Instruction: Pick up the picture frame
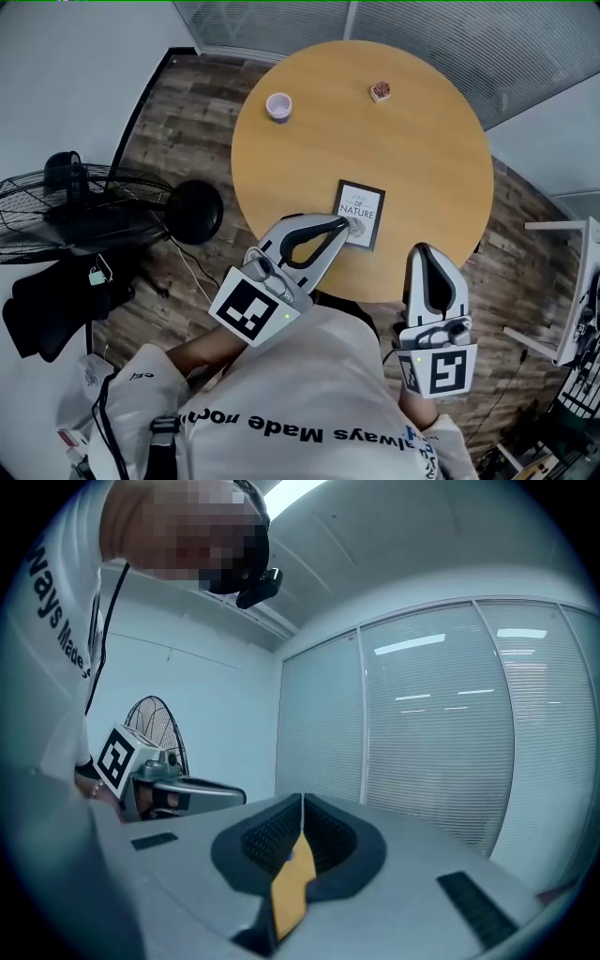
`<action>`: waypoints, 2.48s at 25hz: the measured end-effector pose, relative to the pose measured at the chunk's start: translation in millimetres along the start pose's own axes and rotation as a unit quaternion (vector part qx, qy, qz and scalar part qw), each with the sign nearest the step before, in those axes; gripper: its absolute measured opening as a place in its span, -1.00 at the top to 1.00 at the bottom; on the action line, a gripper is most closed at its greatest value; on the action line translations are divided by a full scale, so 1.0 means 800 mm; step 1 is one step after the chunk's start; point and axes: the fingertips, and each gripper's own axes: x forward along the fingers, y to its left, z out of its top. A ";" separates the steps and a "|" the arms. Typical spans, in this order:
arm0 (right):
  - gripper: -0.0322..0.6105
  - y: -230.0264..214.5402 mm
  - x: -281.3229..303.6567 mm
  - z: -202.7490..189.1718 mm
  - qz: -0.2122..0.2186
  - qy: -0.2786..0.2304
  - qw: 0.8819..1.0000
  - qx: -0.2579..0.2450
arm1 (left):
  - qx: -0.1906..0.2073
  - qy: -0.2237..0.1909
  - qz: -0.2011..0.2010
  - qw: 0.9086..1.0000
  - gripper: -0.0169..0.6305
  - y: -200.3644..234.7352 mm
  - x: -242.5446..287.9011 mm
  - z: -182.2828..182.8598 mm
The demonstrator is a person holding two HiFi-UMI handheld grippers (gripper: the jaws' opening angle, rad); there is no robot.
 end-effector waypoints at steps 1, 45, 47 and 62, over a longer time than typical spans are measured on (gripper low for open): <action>0.80 -0.001 0.001 -0.003 0.000 0.001 1.000 0.002 | -0.002 0.003 -0.001 1.000 0.86 0.001 0.002 -0.005; 0.69 -0.025 0.046 -0.235 -0.008 0.150 0.987 0.063 | -0.073 0.199 0.016 0.977 0.65 0.054 0.038 -0.288; 0.69 -0.026 0.047 -0.248 -0.010 0.158 0.985 0.064 | -0.080 0.206 0.020 0.975 0.65 0.059 0.037 -0.301; 0.66 -0.046 0.055 -0.344 -0.013 0.225 0.972 0.064 | -0.103 0.277 0.026 0.955 0.65 0.075 0.053 -0.411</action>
